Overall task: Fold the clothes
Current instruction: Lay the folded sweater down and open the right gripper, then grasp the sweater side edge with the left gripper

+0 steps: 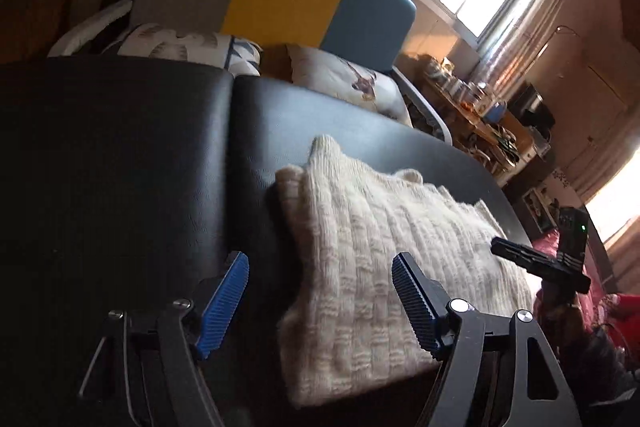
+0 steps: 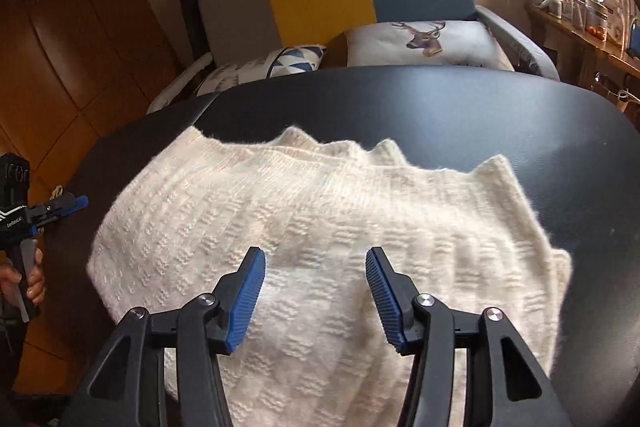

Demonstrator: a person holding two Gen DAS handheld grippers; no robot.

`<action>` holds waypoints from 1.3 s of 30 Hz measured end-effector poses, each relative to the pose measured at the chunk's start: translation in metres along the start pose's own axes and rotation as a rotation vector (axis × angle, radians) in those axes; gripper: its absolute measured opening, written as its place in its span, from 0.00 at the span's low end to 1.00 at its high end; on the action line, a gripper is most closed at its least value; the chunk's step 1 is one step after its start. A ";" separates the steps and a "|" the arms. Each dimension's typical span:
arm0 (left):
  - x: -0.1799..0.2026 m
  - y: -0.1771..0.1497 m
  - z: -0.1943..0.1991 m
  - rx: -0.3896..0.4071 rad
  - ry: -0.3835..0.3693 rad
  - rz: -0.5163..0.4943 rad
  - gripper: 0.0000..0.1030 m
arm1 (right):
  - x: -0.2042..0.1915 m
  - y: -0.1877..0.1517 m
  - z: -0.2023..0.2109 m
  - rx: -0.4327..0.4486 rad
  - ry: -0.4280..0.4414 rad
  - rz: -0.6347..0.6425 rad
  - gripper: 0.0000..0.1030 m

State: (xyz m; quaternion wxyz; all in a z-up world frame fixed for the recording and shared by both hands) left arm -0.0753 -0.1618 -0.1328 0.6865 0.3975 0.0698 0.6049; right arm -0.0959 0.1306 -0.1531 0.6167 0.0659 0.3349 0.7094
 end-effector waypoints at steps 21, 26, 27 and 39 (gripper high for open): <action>-0.003 -0.053 0.007 -0.030 -0.079 0.243 0.51 | 0.011 -0.023 -0.013 0.030 -0.035 0.021 0.55; -0.012 -0.010 -0.014 -0.024 -0.112 0.266 0.67 | 0.013 -0.026 -0.009 0.078 0.000 0.033 0.55; -0.013 -0.005 -0.022 -0.041 -0.123 0.268 0.69 | 0.013 -0.026 -0.009 0.080 0.008 0.032 0.55; 0.000 -0.002 -0.068 -0.177 -0.156 0.259 0.71 | 0.021 -0.015 0.007 0.014 0.158 -0.032 0.55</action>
Point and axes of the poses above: each gripper's, at about its wrist camera, not at the fingertips, and z roughly against the way its jaws point, x to its right, y to its top, the point moved 8 cm from there along -z, roughly the way its jaws point, and after that the axes turned 7 degrees about -z, right-handed, at the moved point
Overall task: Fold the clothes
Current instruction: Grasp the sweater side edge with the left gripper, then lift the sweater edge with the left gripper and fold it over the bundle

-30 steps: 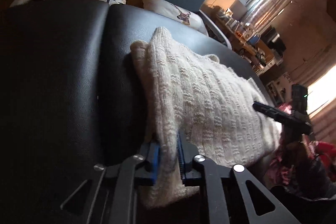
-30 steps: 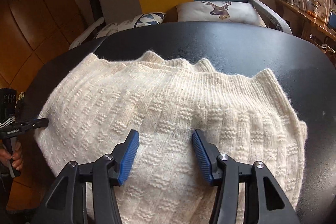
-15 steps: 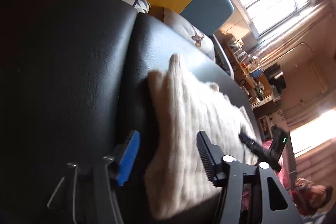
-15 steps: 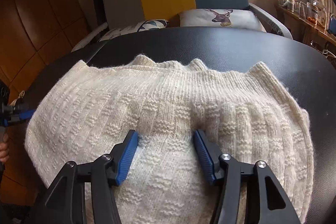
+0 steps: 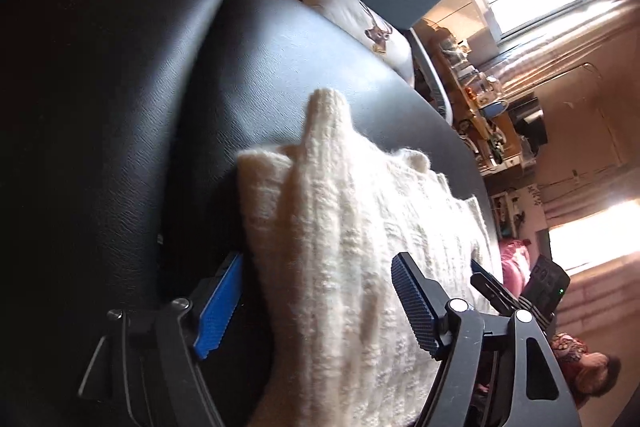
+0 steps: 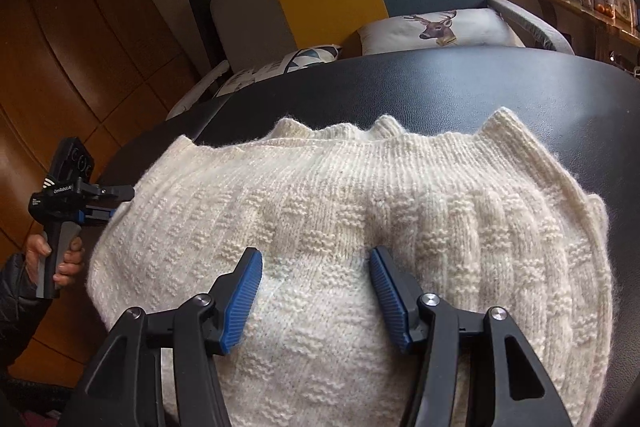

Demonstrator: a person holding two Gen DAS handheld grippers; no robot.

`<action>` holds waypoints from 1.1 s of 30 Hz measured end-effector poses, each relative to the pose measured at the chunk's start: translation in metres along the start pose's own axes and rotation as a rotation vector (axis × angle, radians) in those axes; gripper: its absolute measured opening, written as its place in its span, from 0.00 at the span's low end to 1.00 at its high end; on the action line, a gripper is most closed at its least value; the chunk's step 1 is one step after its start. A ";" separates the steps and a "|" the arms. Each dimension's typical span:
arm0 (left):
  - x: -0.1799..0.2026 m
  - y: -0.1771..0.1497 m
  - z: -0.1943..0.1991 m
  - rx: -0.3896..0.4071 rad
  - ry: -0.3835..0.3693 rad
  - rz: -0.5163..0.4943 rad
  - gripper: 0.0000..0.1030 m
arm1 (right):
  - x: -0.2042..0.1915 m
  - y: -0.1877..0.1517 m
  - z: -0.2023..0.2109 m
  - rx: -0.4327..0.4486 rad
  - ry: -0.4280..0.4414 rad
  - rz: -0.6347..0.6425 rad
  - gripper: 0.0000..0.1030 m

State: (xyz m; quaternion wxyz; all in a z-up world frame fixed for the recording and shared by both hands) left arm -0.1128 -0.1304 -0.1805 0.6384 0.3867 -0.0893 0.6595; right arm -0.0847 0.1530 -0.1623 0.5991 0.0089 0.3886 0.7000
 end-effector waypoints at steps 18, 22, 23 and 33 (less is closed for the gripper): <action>-0.003 0.010 -0.021 0.057 -0.061 0.157 0.22 | 0.051 -0.013 0.028 -0.434 -0.130 0.471 0.55; -0.003 0.024 -0.018 0.061 -0.028 0.145 0.21 | 0.062 -0.026 0.013 -0.517 -0.148 0.470 0.60; -0.001 0.026 -0.017 0.063 -0.032 0.142 0.21 | 0.063 -0.027 0.010 -0.518 -0.152 0.462 0.61; 0.028 0.042 0.008 0.118 -0.214 0.232 0.20 | 0.059 -0.029 0.012 -0.486 -0.232 0.417 0.63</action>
Point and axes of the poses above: each gripper's, at about its wrist camera, not at the fingertips, and z roughly against the way its jaws point, x to its right, y to its top, the point moved 8 cm from there along -z, roughly the way its jaws point, and after that the axes turned 7 degrees about -z, right-handed, at the moved point
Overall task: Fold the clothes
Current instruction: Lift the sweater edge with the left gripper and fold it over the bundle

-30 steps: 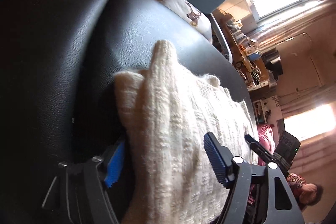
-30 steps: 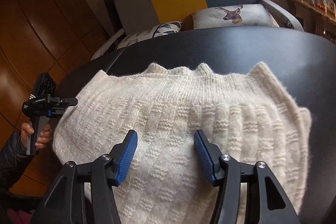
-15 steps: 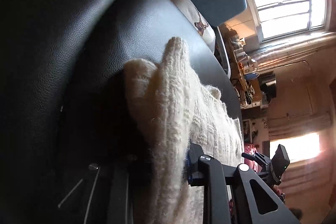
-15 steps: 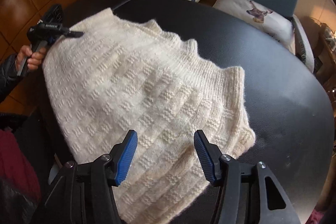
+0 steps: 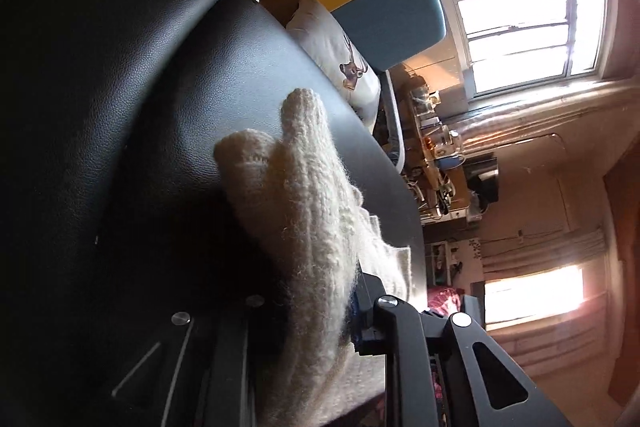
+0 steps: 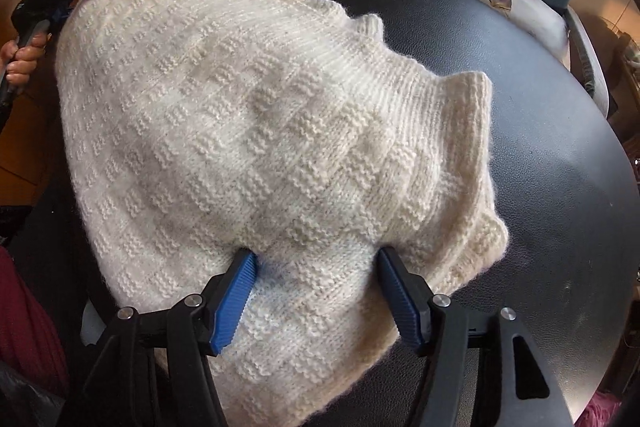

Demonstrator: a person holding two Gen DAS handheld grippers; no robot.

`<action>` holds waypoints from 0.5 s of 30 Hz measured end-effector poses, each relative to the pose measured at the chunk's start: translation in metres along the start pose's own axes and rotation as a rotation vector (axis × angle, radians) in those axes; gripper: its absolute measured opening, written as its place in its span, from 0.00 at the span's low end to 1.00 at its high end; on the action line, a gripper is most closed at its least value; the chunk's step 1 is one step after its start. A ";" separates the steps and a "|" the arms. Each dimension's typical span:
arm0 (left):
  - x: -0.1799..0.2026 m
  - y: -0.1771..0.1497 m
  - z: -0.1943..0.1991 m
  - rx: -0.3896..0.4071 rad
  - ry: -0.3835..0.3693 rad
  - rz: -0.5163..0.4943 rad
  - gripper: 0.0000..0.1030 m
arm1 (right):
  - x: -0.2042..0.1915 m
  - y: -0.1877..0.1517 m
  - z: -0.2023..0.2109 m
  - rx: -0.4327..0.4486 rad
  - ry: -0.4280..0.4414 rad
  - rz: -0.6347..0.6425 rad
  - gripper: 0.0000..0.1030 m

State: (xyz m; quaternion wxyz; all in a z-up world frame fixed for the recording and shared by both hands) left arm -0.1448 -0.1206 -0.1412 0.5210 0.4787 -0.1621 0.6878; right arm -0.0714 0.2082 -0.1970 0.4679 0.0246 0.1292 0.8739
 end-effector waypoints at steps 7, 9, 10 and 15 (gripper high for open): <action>0.045 0.012 0.018 0.091 -0.082 0.061 0.20 | -0.018 0.011 0.000 0.027 0.023 -0.030 0.64; 0.058 0.016 0.024 0.107 -0.082 0.065 0.20 | -0.022 0.014 0.001 0.048 0.036 -0.040 0.64; 0.064 0.017 0.026 0.114 -0.078 0.066 0.20 | -0.025 0.015 0.001 0.058 0.043 -0.044 0.64; 0.099 0.022 0.016 0.131 -0.030 0.053 0.20 | -0.032 0.018 0.004 0.100 0.079 -0.059 0.68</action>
Point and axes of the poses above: each gripper's, at about its wrist camera, not at the fingertips, and z roughly against the way its jaws point, x to its right, y to its top, the point moved 8 cm from there along -z, roughly the way its jaws point, and after that the axes turned 7 degrees about -z, right-handed, at the moved point
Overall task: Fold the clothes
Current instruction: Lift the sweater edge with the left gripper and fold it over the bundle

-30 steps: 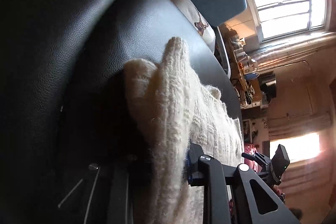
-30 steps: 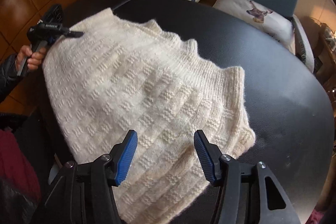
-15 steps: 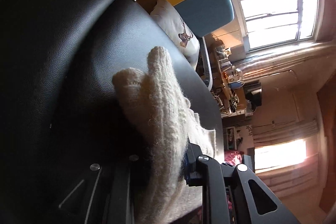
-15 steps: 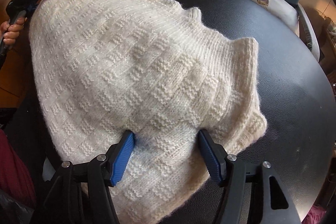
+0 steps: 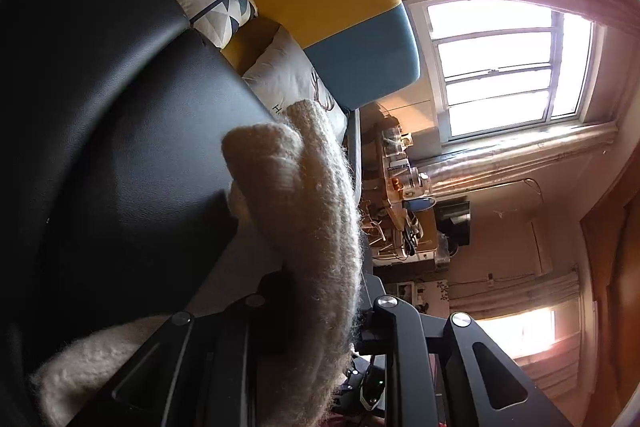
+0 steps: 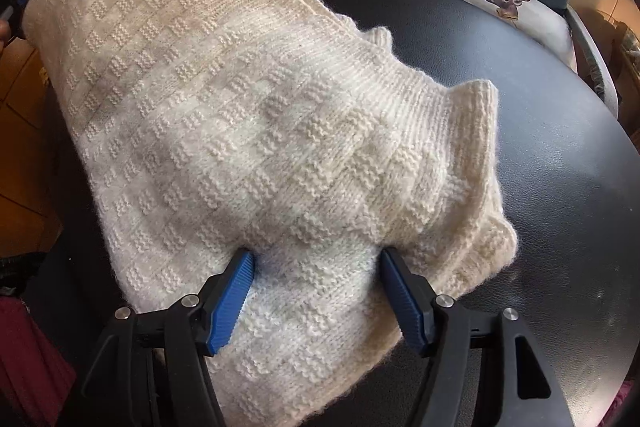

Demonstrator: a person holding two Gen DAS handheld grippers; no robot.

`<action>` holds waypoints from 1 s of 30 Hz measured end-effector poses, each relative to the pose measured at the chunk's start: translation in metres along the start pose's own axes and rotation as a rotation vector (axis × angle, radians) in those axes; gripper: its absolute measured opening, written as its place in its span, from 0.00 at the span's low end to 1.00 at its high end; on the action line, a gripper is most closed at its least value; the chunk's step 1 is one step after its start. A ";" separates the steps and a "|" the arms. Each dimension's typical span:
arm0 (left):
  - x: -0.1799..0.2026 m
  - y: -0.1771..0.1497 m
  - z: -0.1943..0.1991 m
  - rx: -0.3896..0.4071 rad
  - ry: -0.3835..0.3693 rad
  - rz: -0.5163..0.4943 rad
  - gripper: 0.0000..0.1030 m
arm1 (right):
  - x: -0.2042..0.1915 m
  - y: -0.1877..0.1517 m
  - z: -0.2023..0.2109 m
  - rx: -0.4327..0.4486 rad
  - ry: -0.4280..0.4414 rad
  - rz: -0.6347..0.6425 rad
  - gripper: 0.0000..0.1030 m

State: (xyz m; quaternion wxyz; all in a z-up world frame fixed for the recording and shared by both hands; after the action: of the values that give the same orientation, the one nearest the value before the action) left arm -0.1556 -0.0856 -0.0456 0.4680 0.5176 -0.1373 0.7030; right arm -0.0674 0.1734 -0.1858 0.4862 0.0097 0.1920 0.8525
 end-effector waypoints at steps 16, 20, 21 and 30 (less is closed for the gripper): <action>0.065 -0.105 -0.128 -0.224 0.114 -0.120 0.20 | 0.016 -0.011 0.015 0.131 0.139 -0.003 0.81; 0.061 -0.136 -0.152 -0.276 0.163 -0.139 0.20 | 0.021 -0.012 0.018 0.148 0.148 -0.005 0.81; 0.059 -0.141 -0.157 -0.280 0.177 -0.144 0.20 | 0.023 -0.013 0.018 0.151 0.149 -0.007 0.81; 0.049 -0.163 -0.179 -0.293 0.222 -0.151 0.20 | 0.035 -0.019 0.030 0.214 0.109 0.017 0.81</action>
State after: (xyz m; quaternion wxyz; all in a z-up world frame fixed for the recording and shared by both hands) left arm -0.1333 0.1461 -0.1275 0.6020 0.3719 -0.1463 0.6913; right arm -0.0637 0.2205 -0.1705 0.4640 0.0168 0.3077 0.8305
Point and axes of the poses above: each gripper's, at about its wrist camera, not at the fingertips, and z roughly against the way its jaws point, x to its right, y to its top, the point moved 8 cm from there along -z, roughly the way its jaws point, and after that the axes turned 7 degrees about -z, right-handed, at the moved point
